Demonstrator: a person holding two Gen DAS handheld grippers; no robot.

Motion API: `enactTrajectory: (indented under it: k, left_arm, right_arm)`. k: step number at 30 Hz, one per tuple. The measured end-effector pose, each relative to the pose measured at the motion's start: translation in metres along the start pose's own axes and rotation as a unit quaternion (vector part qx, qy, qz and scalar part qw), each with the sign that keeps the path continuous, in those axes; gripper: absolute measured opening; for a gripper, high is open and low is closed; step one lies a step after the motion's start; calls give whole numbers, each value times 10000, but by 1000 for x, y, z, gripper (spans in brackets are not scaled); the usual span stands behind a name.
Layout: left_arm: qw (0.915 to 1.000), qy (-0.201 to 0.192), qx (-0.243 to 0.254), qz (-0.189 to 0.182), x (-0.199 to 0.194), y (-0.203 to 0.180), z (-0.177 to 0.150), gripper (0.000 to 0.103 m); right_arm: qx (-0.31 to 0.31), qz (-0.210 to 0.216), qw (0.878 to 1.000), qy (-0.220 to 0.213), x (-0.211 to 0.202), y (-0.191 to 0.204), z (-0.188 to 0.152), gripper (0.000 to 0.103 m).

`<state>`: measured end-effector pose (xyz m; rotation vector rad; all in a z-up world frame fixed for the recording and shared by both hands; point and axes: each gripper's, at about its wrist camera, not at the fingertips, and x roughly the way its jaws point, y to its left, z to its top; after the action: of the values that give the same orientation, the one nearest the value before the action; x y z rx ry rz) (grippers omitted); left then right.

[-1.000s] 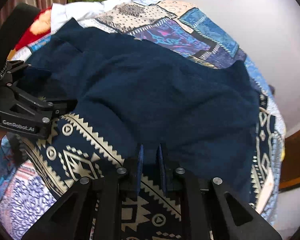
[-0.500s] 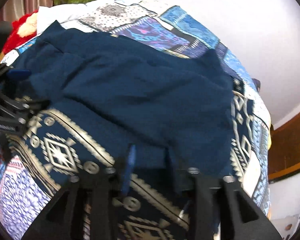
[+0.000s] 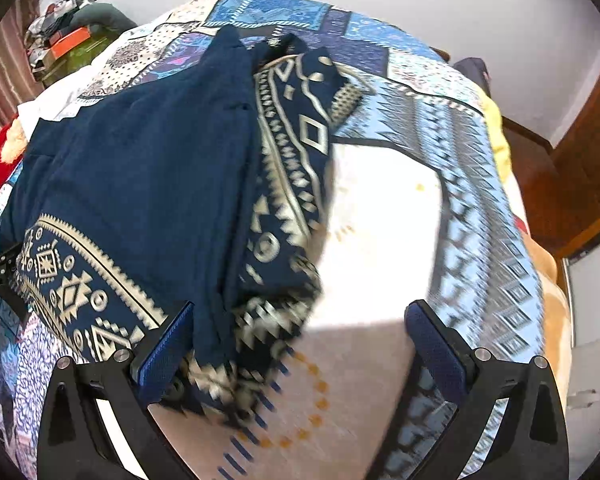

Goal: Fold large clothes

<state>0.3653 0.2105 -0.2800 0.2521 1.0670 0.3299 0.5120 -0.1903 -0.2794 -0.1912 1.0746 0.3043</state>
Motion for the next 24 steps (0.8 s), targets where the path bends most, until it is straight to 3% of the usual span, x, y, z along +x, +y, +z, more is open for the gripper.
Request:
enactTrajectory:
  k: [7, 10, 13, 18, 24]
  left_arm:
    - [9965, 328, -760, 80, -7, 45, -29, 103]
    - [9901, 400, -1321, -241, -13, 66, -35, 103]
    - [9838, 285, -1754, -235, -31, 83, -39, 103]
    - [9623, 0, -2461, -1155, -63, 96, -48, 103]
    - [9287, 113, -2859, -2360, -65, 59, -40, 103]
  right_arm:
    - [54, -188, 9998, -48, -27, -8, -20, 102]
    - [-88, -350, 9993, -96, -40, 0, -23, 102]
    - [-168, -386, 9988, -256, -61, 4, -32, 102]
    - [-73, -96, 9981, -605, -96, 14, -26, 102]
    - [92, 552, 9931, -1029, -125, 43, -4, 103]
